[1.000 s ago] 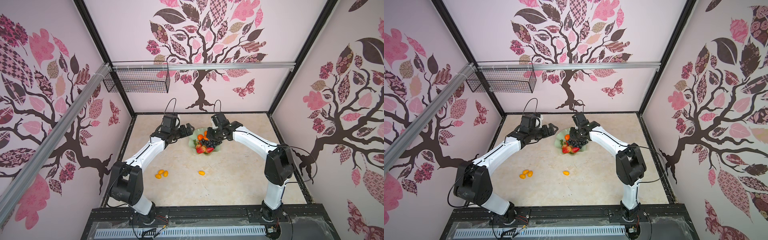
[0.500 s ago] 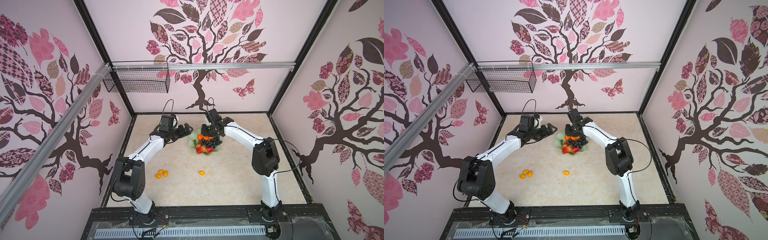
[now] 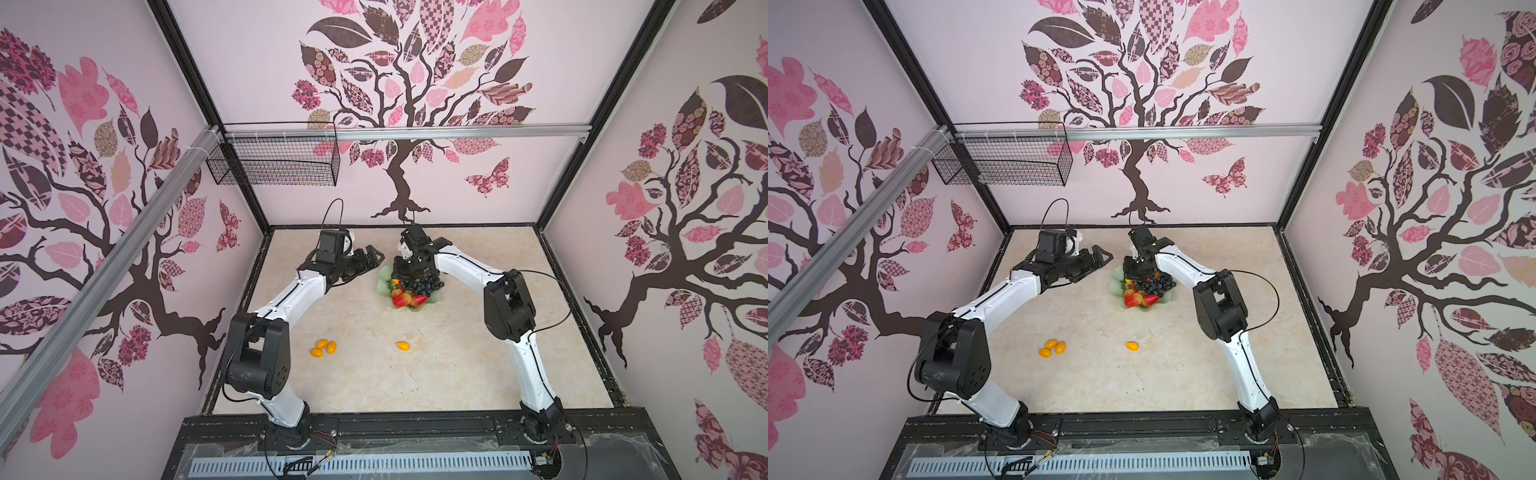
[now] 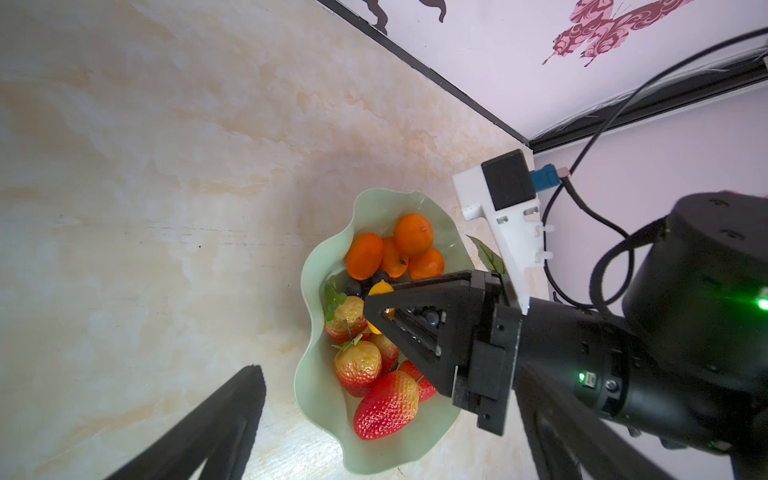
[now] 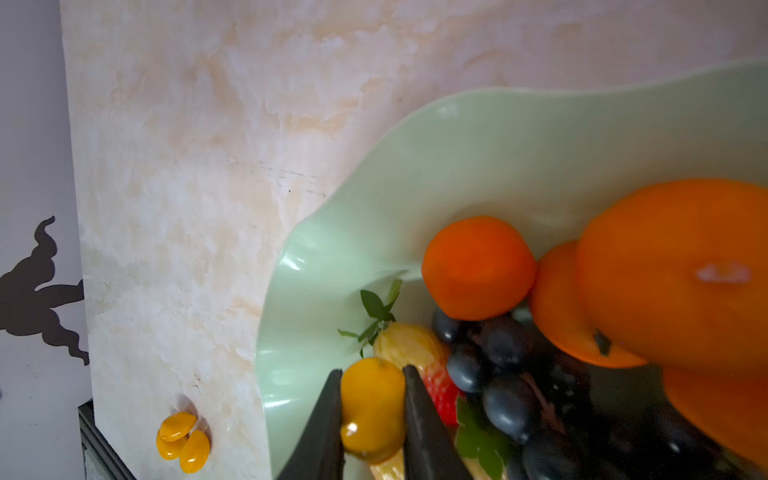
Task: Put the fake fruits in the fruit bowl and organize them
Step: 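Lower the kumquat into the bowl beside the strawberries and open the right gripper, then move the open right gripper back over the other lone yellow kumquat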
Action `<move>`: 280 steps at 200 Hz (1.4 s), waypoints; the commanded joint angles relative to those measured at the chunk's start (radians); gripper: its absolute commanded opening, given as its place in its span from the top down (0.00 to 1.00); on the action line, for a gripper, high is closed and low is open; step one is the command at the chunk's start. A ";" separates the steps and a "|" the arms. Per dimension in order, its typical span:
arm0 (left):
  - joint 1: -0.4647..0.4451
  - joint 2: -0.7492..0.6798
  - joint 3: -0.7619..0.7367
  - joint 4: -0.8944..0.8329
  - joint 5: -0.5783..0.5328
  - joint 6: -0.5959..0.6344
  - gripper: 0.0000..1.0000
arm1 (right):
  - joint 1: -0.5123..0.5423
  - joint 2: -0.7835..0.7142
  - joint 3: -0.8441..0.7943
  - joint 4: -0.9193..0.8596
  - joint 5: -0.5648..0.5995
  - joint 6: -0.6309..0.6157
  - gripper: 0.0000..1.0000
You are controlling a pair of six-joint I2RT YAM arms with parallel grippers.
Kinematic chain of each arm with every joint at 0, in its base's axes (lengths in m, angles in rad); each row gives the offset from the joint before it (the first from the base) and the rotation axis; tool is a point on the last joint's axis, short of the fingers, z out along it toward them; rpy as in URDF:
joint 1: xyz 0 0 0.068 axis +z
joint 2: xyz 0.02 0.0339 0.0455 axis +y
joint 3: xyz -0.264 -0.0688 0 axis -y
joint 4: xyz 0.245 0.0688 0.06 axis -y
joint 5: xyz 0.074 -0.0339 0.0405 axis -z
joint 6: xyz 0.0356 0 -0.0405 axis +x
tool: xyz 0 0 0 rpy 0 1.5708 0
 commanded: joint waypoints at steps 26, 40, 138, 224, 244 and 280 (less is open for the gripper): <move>0.006 0.003 0.018 0.023 0.009 0.004 0.02 | 0.003 0.062 0.082 -0.041 0.012 -0.007 0.71; 0.006 0.003 0.021 0.023 0.010 0.003 0.02 | 0.003 0.072 0.093 -0.043 0.014 -0.001 0.70; 0.010 -0.001 0.022 0.019 0.016 0.003 0.02 | 0.005 0.109 0.164 -0.080 -0.014 0.008 0.66; 0.005 -0.140 0.016 -0.063 -0.110 0.096 0.02 | 0.007 -0.133 0.115 -0.126 0.124 -0.061 0.56; -0.051 -0.195 -0.002 -0.079 -0.180 0.130 0.02 | 0.018 -0.284 -0.071 -0.065 0.156 -0.070 0.53; -0.192 -0.320 -0.072 -0.137 -0.297 0.105 0.02 | 0.055 -0.603 -0.543 0.176 0.140 -0.056 0.50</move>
